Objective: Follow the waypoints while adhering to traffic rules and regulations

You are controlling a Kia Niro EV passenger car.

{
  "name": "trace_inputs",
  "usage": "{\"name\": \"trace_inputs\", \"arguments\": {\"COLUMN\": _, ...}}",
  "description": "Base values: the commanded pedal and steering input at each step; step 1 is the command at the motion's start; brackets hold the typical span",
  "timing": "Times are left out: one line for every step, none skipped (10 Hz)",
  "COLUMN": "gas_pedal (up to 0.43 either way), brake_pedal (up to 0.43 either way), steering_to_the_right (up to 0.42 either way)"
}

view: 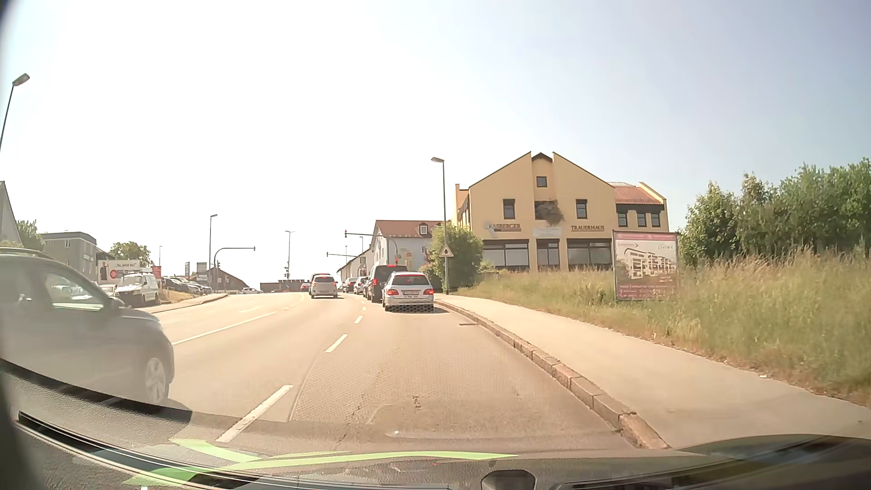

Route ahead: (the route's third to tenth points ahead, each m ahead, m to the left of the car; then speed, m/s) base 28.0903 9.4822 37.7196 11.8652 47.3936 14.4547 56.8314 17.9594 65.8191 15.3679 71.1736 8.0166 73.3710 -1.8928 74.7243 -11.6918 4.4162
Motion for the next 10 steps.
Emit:
{"name": "trace_inputs", "arguments": {"gas_pedal": 0.0, "brake_pedal": 0.0, "steering_to_the_right": -0.04}}
{"name": "trace_inputs", "arguments": {"gas_pedal": 0.0, "brake_pedal": 0.0, "steering_to_the_right": -0.041}}
{"name": "trace_inputs", "arguments": {"gas_pedal": 0.0, "brake_pedal": 0.0, "steering_to_the_right": -0.04}}
{"name": "trace_inputs", "arguments": {"gas_pedal": 0.0, "brake_pedal": 0.0, "steering_to_the_right": -0.041}}
{"name": "trace_inputs", "arguments": {"gas_pedal": 0.0, "brake_pedal": 0.0, "steering_to_the_right": -0.041}}
{"name": "trace_inputs", "arguments": {"gas_pedal": 0.0, "brake_pedal": 0.0, "steering_to_the_right": -0.041}}
{"name": "trace_inputs", "arguments": {"gas_pedal": 0.0, "brake_pedal": 0.0, "steering_to_the_right": -0.041}}
{"name": "trace_inputs", "arguments": {"gas_pedal": 0.0, "brake_pedal": 0.0, "steering_to_the_right": -0.041}}
{"name": "trace_inputs", "arguments": {"gas_pedal": 0.0, "brake_pedal": 0.0, "steering_to_the_right": -0.04}}
{"name": "trace_inputs", "arguments": {"gas_pedal": 0.0, "brake_pedal": 0.0, "steering_to_the_right": -0.041}}
